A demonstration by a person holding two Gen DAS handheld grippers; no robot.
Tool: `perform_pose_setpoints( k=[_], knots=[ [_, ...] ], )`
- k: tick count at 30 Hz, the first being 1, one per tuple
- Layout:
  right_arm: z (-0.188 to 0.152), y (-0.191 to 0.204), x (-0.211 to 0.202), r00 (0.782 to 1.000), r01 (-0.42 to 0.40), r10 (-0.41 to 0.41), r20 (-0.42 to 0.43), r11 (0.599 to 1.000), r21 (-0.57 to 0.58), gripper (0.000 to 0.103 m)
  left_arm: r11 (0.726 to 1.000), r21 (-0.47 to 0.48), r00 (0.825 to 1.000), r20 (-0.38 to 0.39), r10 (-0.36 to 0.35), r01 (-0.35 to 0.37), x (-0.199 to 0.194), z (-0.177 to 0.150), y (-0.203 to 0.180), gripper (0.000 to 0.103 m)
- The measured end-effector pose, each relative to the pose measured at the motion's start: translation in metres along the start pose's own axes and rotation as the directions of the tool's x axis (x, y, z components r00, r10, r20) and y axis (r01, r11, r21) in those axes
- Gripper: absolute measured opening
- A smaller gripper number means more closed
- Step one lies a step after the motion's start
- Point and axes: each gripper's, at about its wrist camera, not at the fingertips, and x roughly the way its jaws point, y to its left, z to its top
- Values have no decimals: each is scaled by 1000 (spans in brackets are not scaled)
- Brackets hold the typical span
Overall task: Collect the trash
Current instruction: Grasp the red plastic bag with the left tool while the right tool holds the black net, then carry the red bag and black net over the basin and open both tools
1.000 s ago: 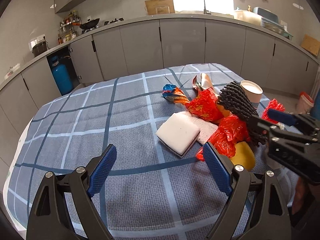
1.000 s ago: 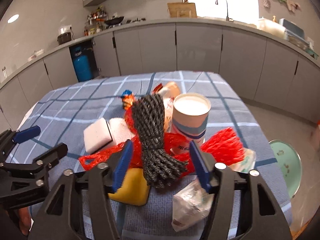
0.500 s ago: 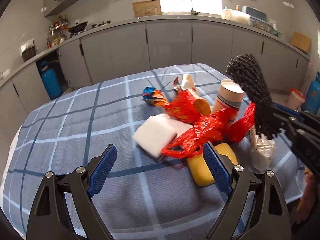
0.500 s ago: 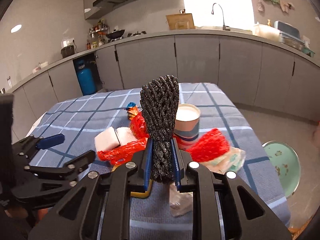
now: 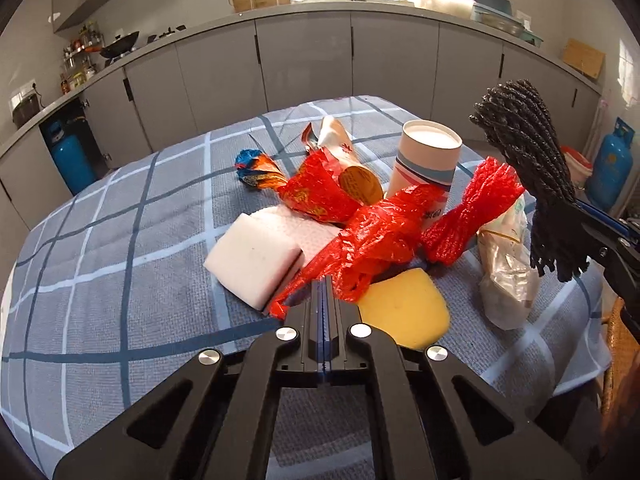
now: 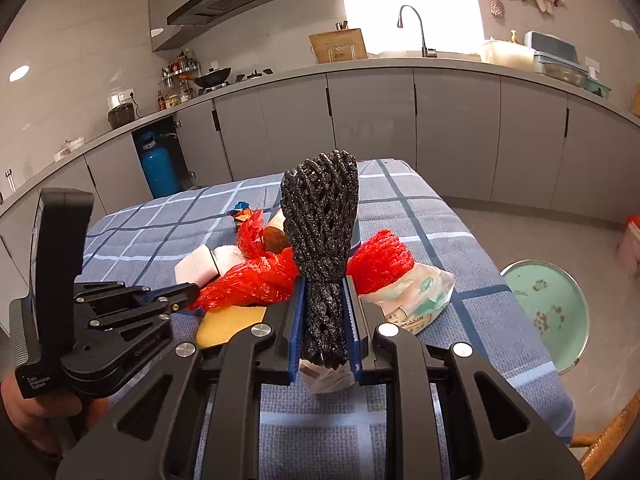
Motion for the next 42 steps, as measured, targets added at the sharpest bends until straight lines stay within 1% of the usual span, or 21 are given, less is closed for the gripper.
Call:
perform_pose_setpoints(
  k=[3,7,12,16,17,18,19,20,21,22,23,24,28,31,32,34,35,36,37,38,42],
  knots=[
    [0,-3,-5,1000,5,-5,14,1000,9,20,1000,6,1000,28,3,-3,-13,1,0,1],
    [0,-6,-13,999,10,-11,33,1000,19,20,1000,0,996,87,16,-16,-39,6,4,1],
    [2,-9,-22,998,18,-20,59,999,26,20,999,-11,985,170,36,-35,-71,18,11,1],
    [4,-12,-26,997,20,-22,69,999,31,20,999,2,975,218,36,-38,-86,26,10,1],
    [4,-12,-26,997,20,-22,70,999,31,20,999,12,975,221,34,-37,-86,27,8,1],
    [4,-13,-27,997,20,-22,71,999,30,20,999,2,975,218,47,-49,-84,27,9,2],
    [4,-13,-27,997,21,-23,72,999,29,20,999,-3,978,207,36,-36,-81,28,9,7],
    [4,-14,-28,997,23,-25,72,999,29,20,1000,-4,981,191,25,-25,-77,28,10,32],
    [3,-15,-28,997,25,-27,71,999,31,20,1000,-6,982,188,27,-26,-74,28,10,71],
    [2,-16,-28,997,26,-28,69,999,31,20,999,-4,980,196,41,-41,-70,26,9,78],
    [1,-17,-27,997,28,-30,66,999,32,20,999,6,980,195,44,-46,-67,26,5,78],
    [0,-18,-27,997,31,-33,64,999,33,20,999,25,982,184,35,-40,-61,26,2,78],
    [-4,-23,-22,998,38,-40,47,998,41,20,999,46,991,135,9,-15,-33,28,-6,78],
    [-7,-27,-16,999,43,-45,30,998,48,20,998,65,997,75,-26,21,-5,28,-12,77],
    [-7,-28,-15,999,44,-46,26,998,53,20,997,75,998,56,-36,32,4,26,-13,75],
    [-8,-30,-13,999,45,-47,21,997,58,20,996,78,999,-11,-49,50,23,23,-15,45],
    [-8,-31,-13,999,45,-47,20,997,61,20,995,70,997,-42,-65,68,30,22,-14,11],
    [-9,-32,-12,999,44,-46,20,997,64,20,995,55,994,-68,-81,85,35,21,-12,6],
    [-9,-33,-13,999,44,-45,21,997,65,20,995,50,994,-71,-81,85,35,20,-11,5],
    [-10,-33,-13,999,43,-45,23,997,67,20,995,60,995,-62,-75,79,32,19,-12,5],
    [-10,-36,-16,999,38,-41,34,996,78,20,995,92,999,16,-38,37,2,24,-13,4]
  ],
)
